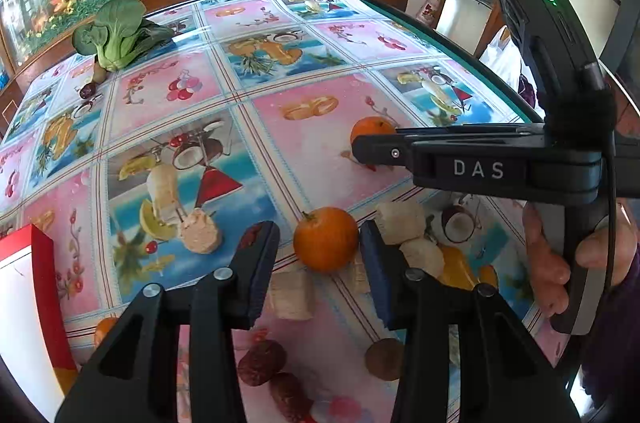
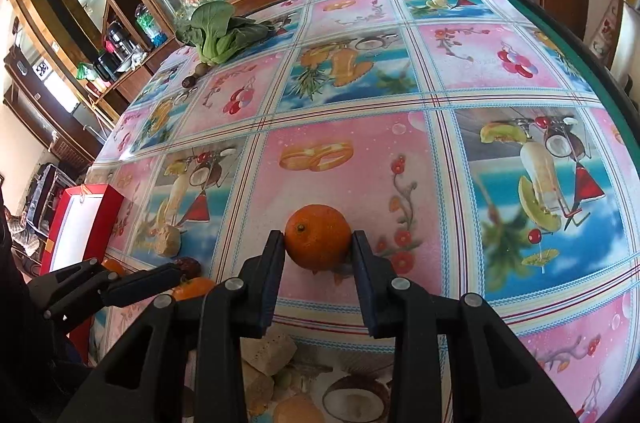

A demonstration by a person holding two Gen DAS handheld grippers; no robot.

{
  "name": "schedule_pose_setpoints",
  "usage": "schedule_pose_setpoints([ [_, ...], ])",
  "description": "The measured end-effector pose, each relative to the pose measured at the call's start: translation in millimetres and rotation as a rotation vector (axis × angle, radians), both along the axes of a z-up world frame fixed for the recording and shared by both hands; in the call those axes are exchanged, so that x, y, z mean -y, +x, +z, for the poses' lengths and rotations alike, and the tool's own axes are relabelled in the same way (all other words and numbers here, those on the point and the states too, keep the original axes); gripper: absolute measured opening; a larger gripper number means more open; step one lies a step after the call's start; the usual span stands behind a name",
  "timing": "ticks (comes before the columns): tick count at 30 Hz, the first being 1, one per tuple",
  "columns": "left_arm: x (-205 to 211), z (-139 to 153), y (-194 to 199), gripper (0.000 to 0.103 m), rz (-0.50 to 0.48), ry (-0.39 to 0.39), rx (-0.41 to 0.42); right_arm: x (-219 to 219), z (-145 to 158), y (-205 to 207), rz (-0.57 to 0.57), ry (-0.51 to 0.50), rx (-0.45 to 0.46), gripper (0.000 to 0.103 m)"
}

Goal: Organize fruits
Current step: 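Close the right gripper on its orange while the left gripper closes on another orange, then carry both oranges over the red-rimmed tray and open both grippers to release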

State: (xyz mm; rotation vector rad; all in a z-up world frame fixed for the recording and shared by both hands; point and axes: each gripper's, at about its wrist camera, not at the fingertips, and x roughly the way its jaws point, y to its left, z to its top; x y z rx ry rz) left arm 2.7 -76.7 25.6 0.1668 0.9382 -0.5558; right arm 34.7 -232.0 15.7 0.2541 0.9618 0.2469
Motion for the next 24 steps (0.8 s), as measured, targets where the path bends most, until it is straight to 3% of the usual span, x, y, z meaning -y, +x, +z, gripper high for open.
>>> schedule_pose_setpoints([
  [7,25.2,-5.2,-5.2,0.044,-0.064,0.080,0.025,1.3,-1.0,0.5,-0.004,0.019,-0.001,0.033],
  [11,23.9,-5.0,-6.0,0.036,-0.058,0.089,0.038,0.7,0.1,-1.7,0.002,0.024,0.010,0.033],
  [18,14.7,-1.4,-16.2,0.036,-0.031,0.063,0.059,-5.3,12.3,-14.3,0.018,-0.001,0.111,0.032],
  [24,-26.6,36.7,-48.9,0.036,0.088,-0.015,0.164,-24.0,28.0,-33.4,0.035,0.029,0.168,0.032],
])
